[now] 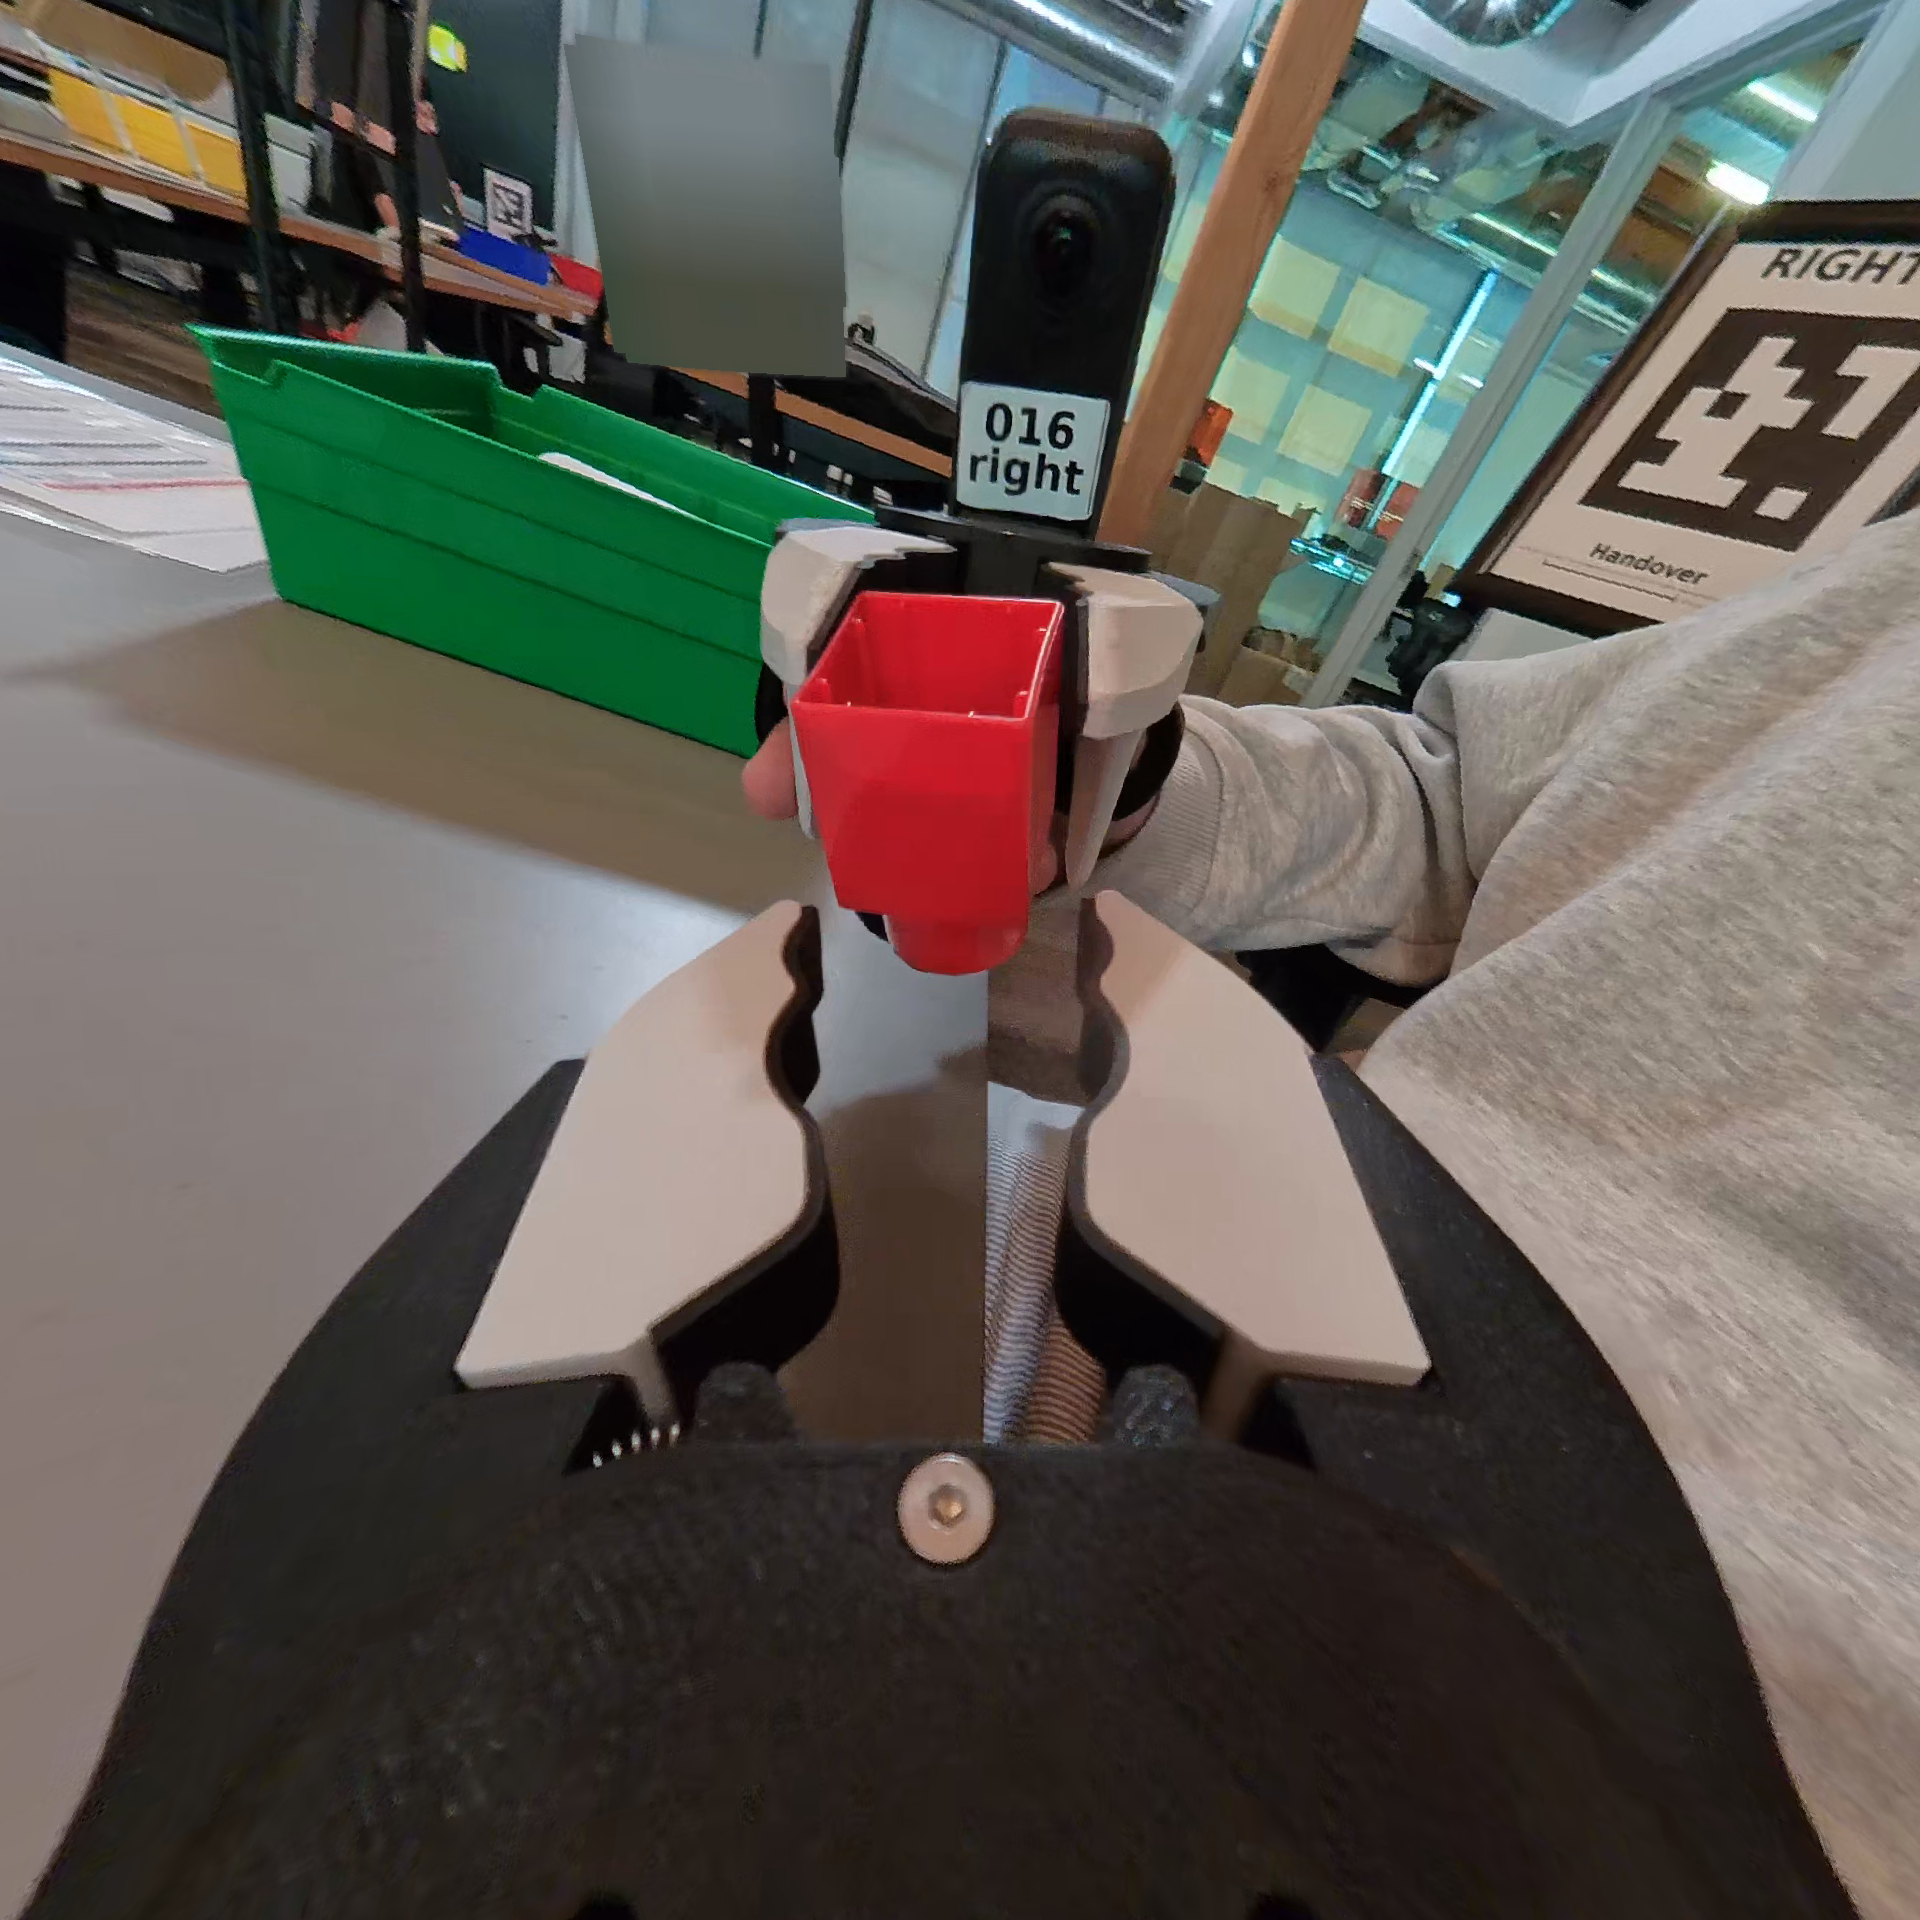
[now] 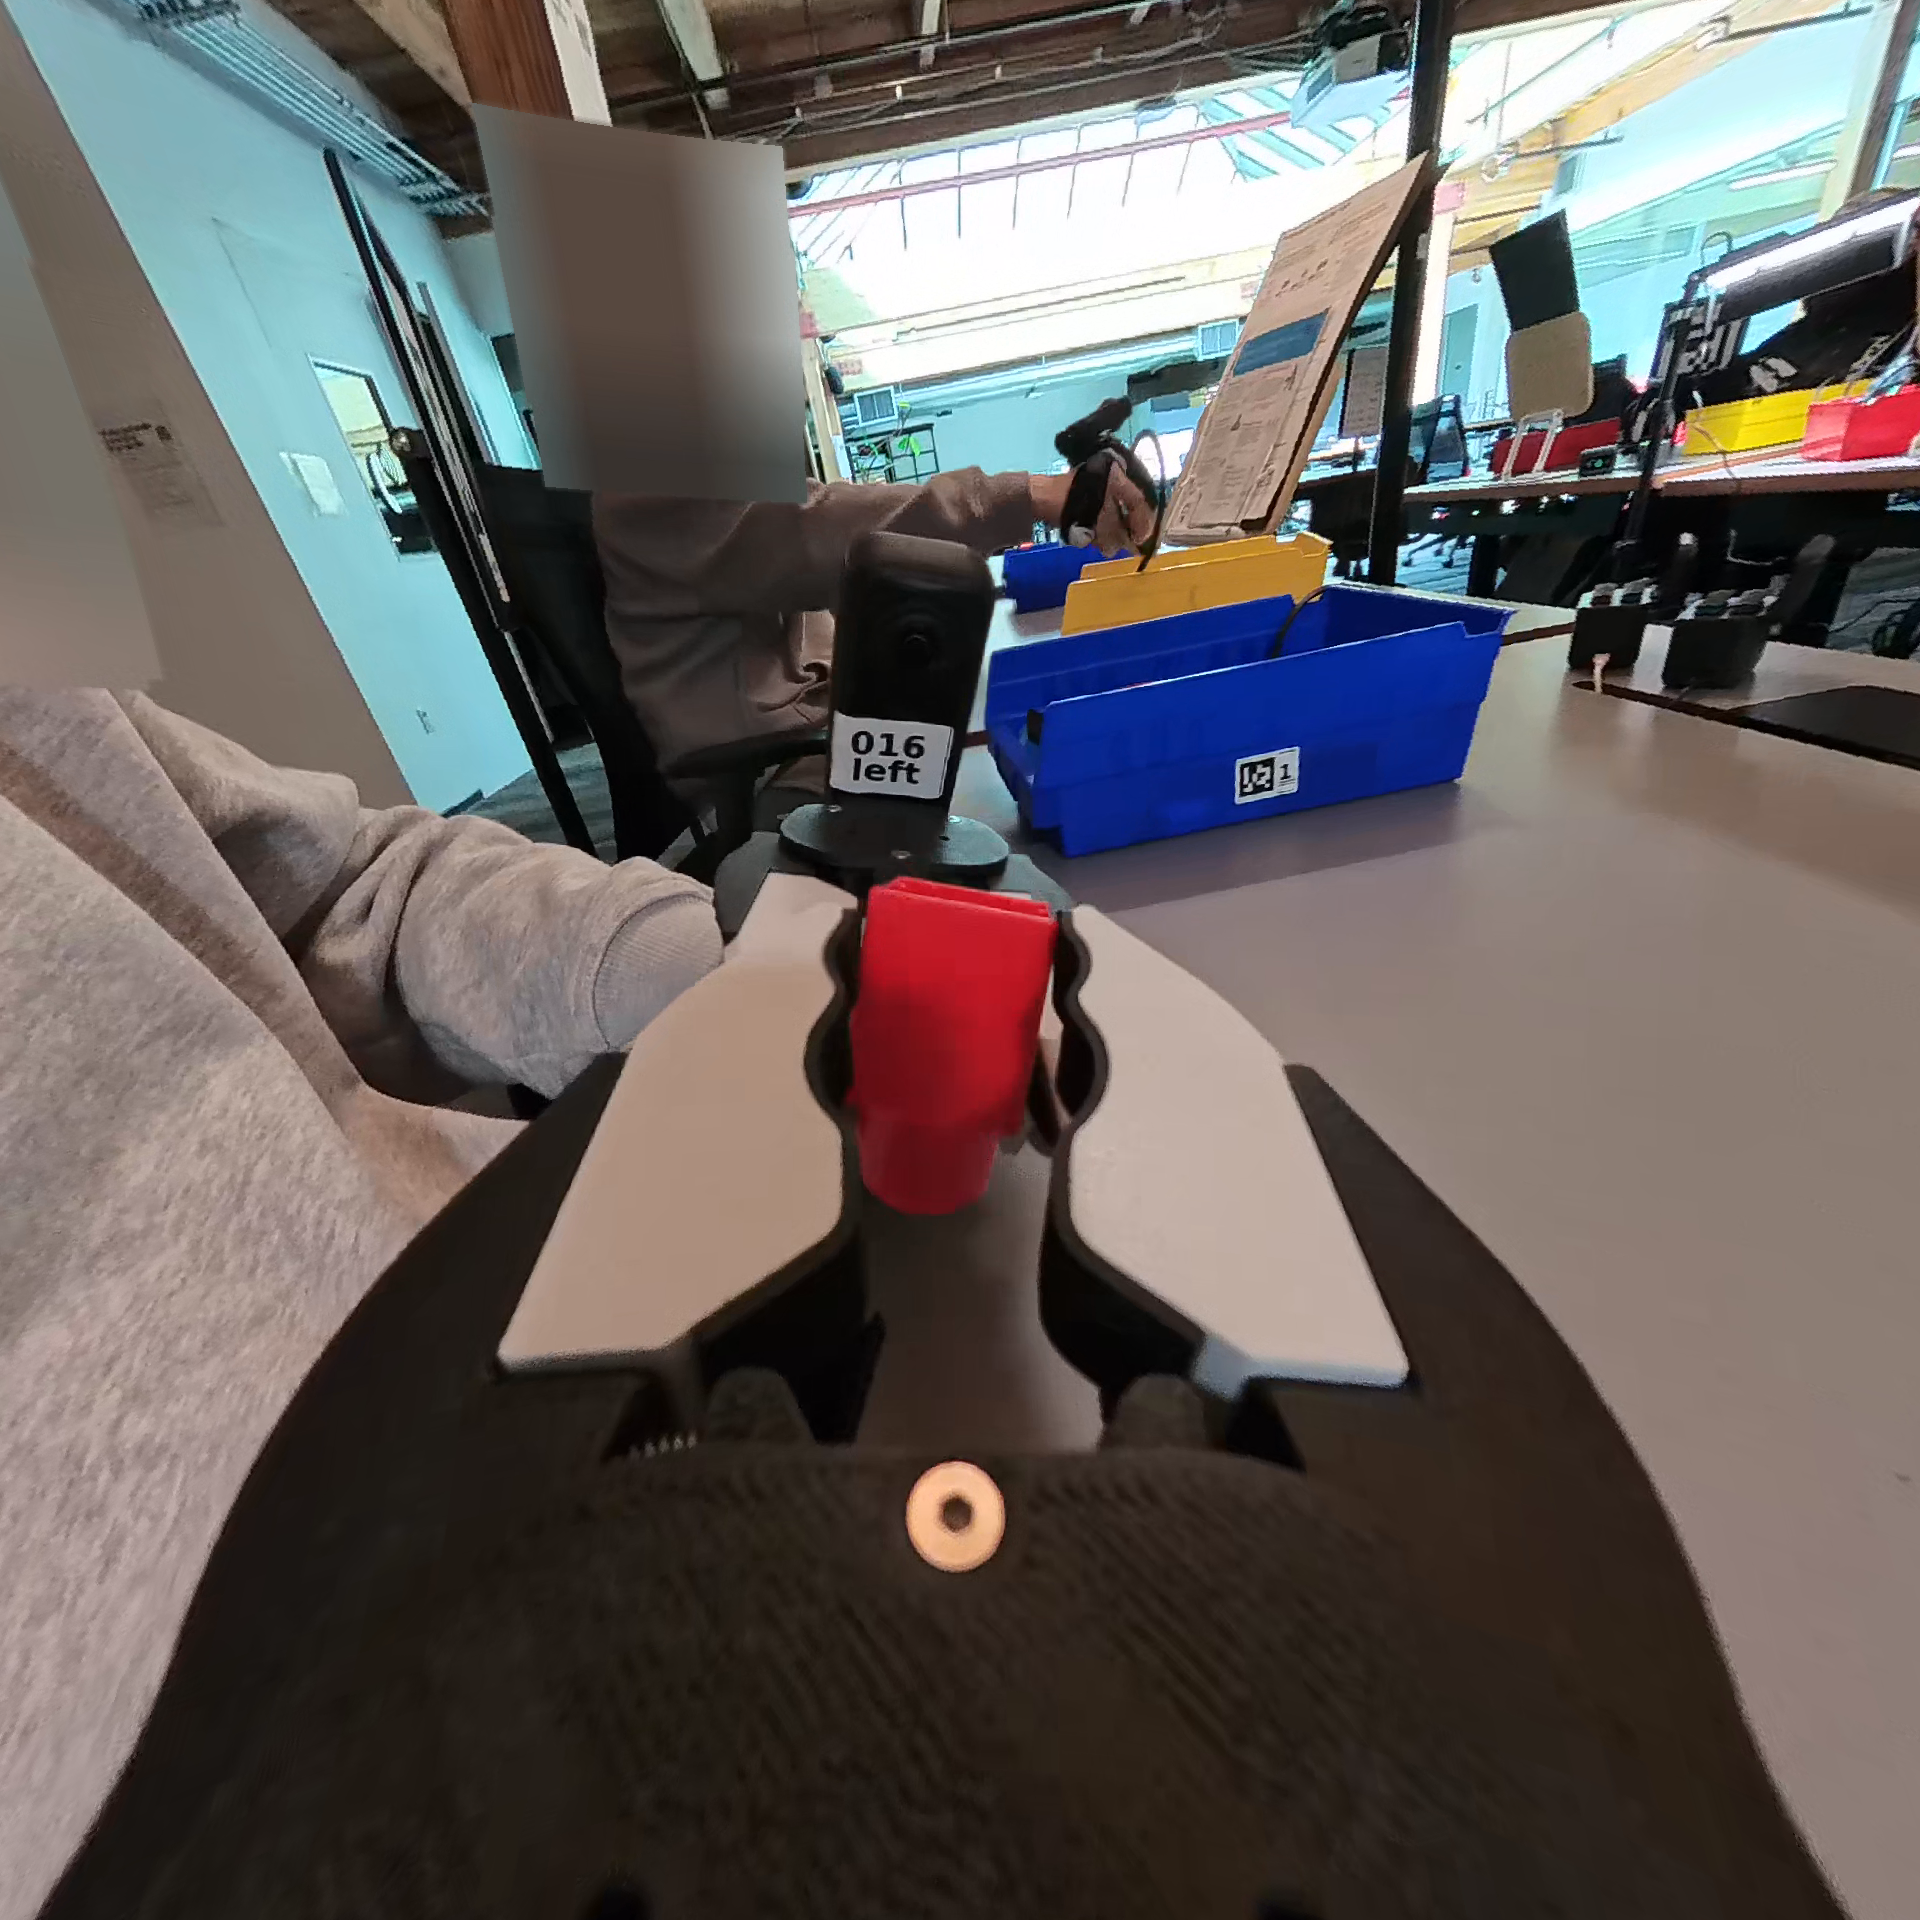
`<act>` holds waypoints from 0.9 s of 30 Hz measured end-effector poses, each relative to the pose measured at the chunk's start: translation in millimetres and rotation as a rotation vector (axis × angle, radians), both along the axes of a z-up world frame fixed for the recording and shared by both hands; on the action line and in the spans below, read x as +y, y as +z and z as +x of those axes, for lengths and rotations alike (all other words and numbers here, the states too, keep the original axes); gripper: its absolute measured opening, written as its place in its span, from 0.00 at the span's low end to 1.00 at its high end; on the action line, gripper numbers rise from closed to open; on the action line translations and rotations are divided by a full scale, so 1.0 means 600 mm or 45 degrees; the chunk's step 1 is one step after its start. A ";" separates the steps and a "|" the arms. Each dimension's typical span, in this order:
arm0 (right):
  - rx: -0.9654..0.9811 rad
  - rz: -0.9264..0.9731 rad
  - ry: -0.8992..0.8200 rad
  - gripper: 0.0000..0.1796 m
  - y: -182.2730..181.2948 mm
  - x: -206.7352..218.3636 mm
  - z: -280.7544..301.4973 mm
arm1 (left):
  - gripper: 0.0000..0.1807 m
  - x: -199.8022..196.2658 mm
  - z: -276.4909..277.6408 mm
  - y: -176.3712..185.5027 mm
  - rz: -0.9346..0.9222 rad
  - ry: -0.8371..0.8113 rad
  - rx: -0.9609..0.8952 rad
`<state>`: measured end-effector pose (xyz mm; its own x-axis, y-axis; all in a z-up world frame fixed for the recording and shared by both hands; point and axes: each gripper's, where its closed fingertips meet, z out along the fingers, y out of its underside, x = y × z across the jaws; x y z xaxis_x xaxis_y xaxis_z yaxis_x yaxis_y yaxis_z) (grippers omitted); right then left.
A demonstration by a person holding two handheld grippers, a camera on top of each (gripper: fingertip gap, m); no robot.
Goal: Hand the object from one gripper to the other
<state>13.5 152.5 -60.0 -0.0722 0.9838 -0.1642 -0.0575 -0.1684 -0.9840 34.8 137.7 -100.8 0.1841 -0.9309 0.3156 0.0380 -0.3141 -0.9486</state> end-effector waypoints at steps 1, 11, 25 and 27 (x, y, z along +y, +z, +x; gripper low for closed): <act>0.006 -0.010 0.001 0.20 0.001 0.002 0.001 | 0.27 0.003 -0.002 0.002 0.008 0.015 -0.006; 0.015 -0.038 0.029 0.20 -0.001 -0.004 -0.003 | 0.27 0.010 -0.015 0.026 0.005 0.059 -0.135; 0.046 -0.084 -0.041 0.34 -0.002 0.018 -0.002 | 0.18 0.023 -0.036 0.045 -0.021 0.104 -0.222; 0.045 -0.085 -0.063 0.34 -0.002 0.024 0.001 | 0.18 0.028 -0.041 0.043 -0.025 0.125 -0.216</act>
